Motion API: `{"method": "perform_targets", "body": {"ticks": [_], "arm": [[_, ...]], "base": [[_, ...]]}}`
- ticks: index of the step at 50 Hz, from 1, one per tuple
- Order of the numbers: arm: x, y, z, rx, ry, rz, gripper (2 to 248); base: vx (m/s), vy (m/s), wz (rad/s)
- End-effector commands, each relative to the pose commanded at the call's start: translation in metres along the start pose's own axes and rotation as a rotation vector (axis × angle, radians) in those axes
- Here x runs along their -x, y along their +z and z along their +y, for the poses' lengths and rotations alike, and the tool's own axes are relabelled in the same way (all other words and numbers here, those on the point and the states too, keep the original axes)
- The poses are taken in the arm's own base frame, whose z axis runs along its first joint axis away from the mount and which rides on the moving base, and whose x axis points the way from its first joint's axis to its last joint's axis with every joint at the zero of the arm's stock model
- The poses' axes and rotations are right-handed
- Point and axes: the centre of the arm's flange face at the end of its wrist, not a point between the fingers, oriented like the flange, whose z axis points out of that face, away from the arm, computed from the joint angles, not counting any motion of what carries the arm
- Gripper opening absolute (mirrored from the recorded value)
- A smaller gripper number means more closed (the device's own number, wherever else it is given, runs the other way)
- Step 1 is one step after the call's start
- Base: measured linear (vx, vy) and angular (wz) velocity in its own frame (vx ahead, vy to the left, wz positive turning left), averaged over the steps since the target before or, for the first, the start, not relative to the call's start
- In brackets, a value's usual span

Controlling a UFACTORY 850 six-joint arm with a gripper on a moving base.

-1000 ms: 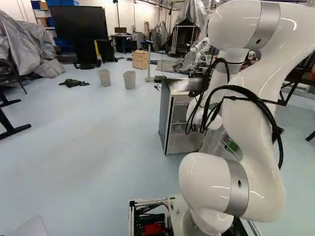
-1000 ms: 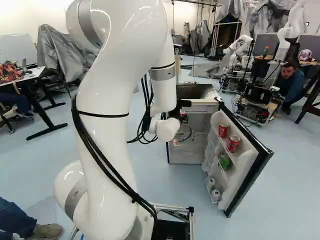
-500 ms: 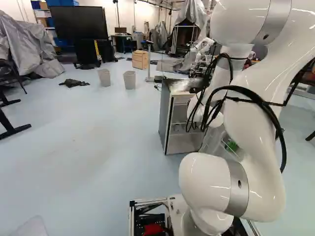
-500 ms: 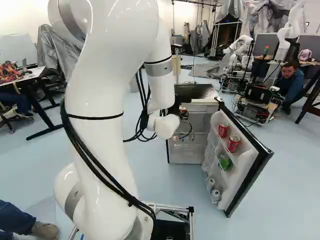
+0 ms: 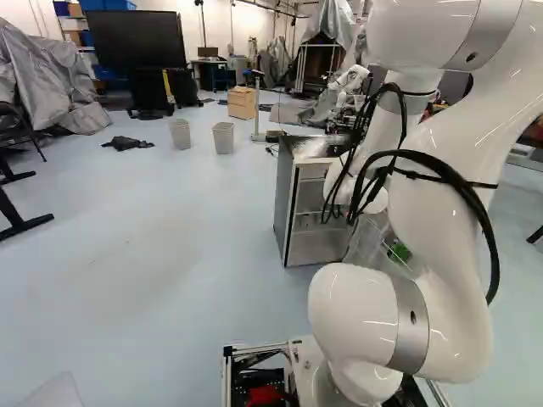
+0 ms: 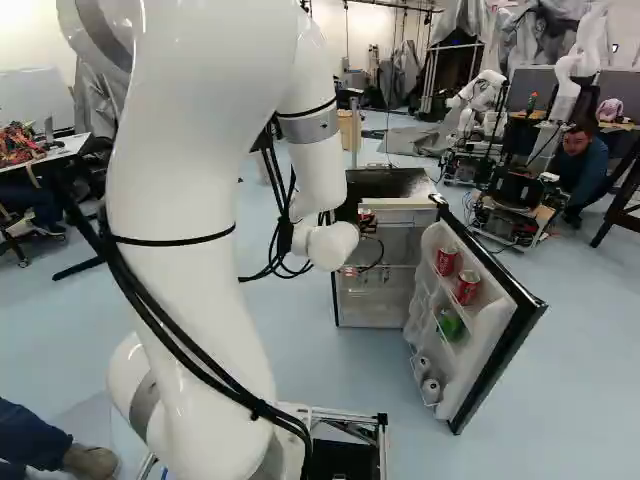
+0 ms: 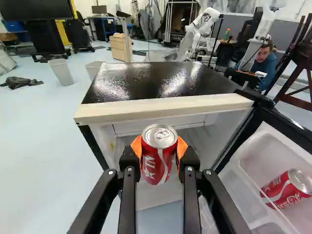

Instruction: Grab a drink from the fridge

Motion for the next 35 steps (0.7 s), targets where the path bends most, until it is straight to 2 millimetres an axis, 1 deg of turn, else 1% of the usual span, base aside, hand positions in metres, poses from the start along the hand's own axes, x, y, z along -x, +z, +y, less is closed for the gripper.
{"method": "perform_targets", "body": {"ticks": [35], "arm": [[-0.031, 0.003, -0.001, -0.002, -0.02, -0.001, 90]], "base": [[0.0, 0.0, 0.0]]}}
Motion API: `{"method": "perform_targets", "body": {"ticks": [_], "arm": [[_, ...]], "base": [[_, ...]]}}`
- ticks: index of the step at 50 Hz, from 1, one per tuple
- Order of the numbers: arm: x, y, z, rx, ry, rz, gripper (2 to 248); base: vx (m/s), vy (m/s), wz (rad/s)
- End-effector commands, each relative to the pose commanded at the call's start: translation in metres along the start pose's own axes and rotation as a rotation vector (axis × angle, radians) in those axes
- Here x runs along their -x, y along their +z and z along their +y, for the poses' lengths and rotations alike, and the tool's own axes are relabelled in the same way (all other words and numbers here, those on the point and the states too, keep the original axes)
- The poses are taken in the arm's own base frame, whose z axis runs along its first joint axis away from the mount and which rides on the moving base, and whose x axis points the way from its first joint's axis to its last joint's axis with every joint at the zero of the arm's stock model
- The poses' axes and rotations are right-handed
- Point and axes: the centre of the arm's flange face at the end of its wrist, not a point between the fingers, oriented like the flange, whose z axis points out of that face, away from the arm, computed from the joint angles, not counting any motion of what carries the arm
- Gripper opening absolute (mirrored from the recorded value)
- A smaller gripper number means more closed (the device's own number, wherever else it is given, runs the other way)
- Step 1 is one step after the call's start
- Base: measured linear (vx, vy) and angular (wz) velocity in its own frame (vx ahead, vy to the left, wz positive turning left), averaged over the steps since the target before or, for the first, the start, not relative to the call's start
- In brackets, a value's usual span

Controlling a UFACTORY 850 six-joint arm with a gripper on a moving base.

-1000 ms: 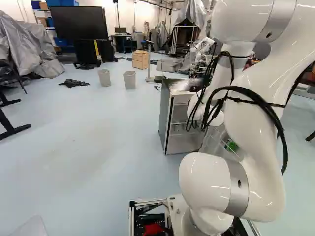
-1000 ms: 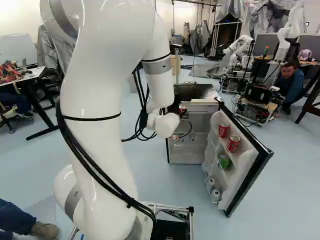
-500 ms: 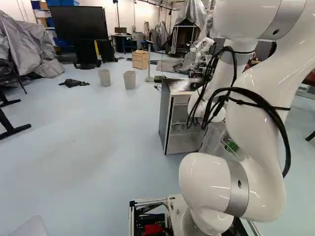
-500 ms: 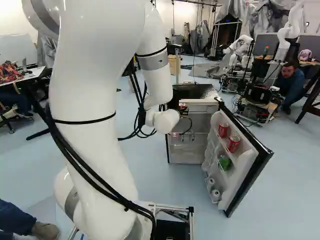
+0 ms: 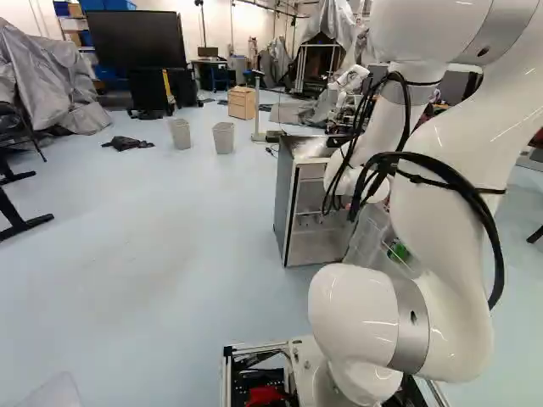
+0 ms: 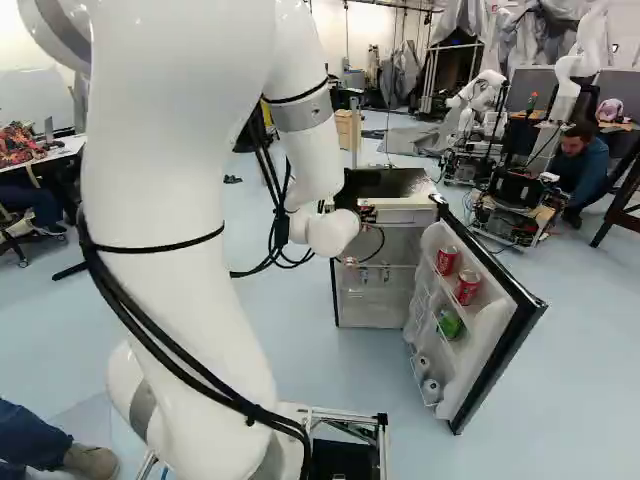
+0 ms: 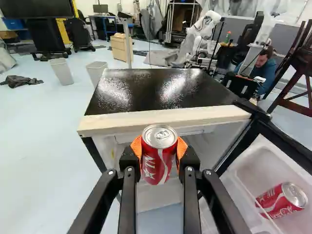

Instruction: Grab a drink from the fridge

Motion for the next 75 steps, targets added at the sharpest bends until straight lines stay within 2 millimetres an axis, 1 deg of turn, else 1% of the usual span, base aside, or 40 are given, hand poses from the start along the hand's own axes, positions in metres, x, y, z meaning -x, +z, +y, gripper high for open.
{"method": "perform_targets", "body": {"ticks": [36, 63, 75], "arm": [[-0.033, 0.004, 0.0, -0.001, -0.02, -0.002, 90], [-0.055, -0.002, 0.0, 0.005, -0.031, -0.008, 90], [-0.066, -0.001, 0.0, 0.006, -0.037, -0.008, 90]], "base": [[0.0, 0.0, 0.0], [0.0, 0.0, 0.0], [0.0, 0.0, 0.0]]}}
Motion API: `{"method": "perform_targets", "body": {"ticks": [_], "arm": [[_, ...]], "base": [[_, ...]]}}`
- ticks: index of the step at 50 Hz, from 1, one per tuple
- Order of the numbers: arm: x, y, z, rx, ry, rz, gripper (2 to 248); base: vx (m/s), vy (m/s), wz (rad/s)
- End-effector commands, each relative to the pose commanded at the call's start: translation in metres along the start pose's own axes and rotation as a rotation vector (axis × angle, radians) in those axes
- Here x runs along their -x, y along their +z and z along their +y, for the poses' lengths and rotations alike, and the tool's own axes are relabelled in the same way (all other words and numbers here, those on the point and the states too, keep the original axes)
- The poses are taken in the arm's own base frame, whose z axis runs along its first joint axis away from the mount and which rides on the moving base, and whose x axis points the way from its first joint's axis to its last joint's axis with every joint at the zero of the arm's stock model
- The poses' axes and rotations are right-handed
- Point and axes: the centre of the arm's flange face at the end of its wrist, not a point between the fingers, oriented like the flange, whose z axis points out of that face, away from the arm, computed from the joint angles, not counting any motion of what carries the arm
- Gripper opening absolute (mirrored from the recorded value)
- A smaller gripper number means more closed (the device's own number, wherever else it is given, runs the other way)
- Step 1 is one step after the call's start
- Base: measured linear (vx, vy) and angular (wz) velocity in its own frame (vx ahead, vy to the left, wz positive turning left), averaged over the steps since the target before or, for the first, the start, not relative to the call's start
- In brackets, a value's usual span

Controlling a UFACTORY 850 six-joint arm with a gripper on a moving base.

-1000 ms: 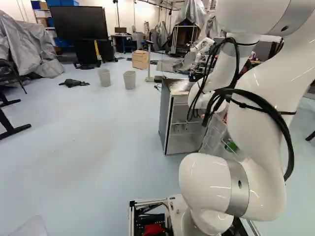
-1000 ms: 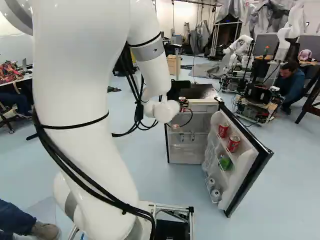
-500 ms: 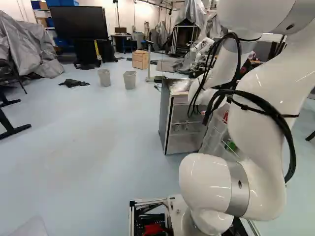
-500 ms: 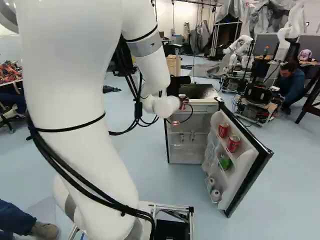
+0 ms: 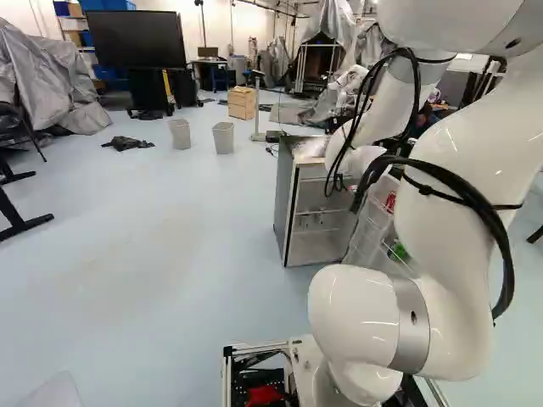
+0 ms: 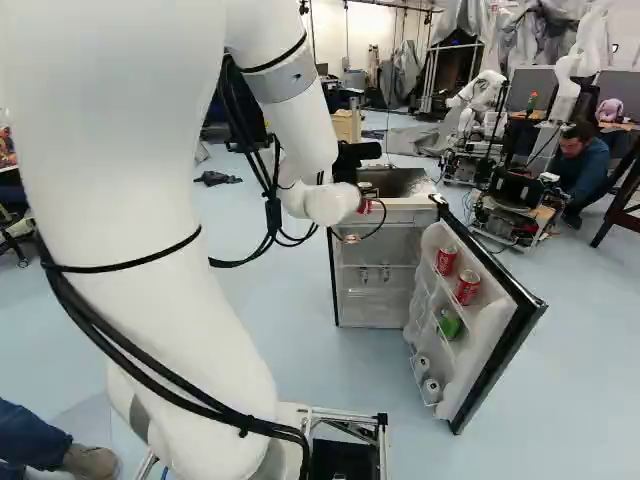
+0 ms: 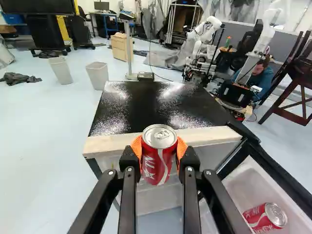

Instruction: Grab a drink from the fridge

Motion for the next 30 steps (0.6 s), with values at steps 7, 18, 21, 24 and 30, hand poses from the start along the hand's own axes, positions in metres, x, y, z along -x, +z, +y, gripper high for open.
{"method": "perform_targets", "body": {"ticks": [7, 18, 21, 24, 30], "arm": [[-0.007, 0.001, 0.0, 0.0, -0.003, 0.006, 90], [-0.021, 0.005, 0.0, 0.0, -0.009, 0.028, 90], [-0.023, 0.006, 0.0, -0.001, -0.01, 0.033, 90], [-0.025, 0.008, 0.0, -0.002, -0.011, 0.036, 90], [-0.027, 0.013, 0.0, -0.004, -0.012, 0.039, 90]], "base": [[0.0, 0.0, 0.0], [0.0, 0.0, 0.0], [0.0, 0.0, 0.0], [0.0, 0.0, 0.0], [0.0, 0.0, 0.0]]}}
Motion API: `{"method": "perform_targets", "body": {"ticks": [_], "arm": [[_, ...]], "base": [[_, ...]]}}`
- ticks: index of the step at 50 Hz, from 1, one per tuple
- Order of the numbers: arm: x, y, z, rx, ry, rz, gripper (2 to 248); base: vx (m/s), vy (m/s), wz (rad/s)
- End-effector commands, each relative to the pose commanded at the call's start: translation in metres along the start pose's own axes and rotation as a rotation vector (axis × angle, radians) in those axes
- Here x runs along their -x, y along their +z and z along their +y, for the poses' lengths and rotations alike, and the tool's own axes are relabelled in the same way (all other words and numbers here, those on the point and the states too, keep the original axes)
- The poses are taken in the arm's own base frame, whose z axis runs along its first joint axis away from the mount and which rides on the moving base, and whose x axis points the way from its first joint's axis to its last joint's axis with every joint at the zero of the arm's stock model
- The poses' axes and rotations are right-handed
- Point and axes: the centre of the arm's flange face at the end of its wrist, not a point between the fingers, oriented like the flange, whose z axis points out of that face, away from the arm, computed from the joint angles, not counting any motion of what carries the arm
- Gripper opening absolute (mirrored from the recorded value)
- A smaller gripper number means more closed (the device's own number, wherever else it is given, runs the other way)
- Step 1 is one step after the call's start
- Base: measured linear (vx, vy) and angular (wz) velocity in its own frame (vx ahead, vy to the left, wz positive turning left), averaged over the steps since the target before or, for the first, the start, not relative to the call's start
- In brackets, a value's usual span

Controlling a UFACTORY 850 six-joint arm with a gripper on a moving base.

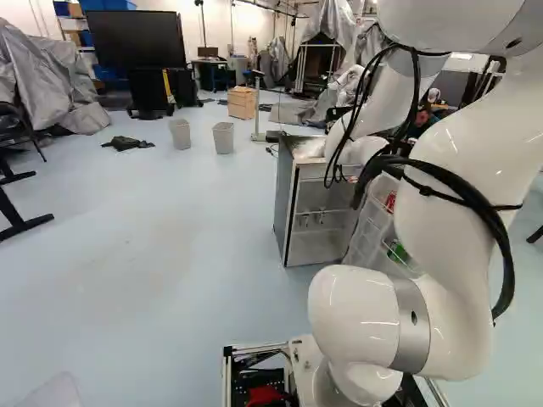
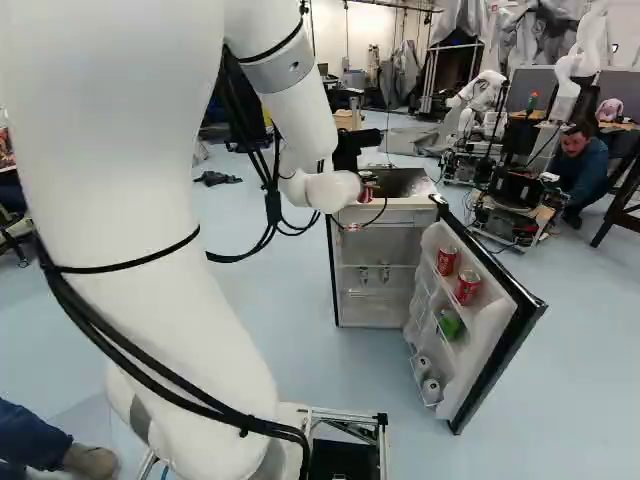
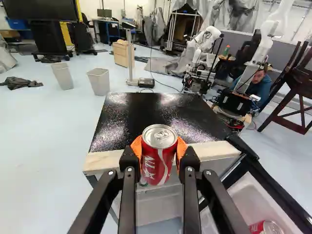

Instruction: Grab a drink from the fridge

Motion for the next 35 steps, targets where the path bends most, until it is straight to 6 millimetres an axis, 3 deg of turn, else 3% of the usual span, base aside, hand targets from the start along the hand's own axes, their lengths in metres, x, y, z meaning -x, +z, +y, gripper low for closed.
{"method": "perform_targets", "body": {"ticks": [35], "arm": [[-0.01, 0.038, -0.003, -0.017, -0.008, 0.014, 90]], "base": [[0.0, 0.0, 0.0]]}}
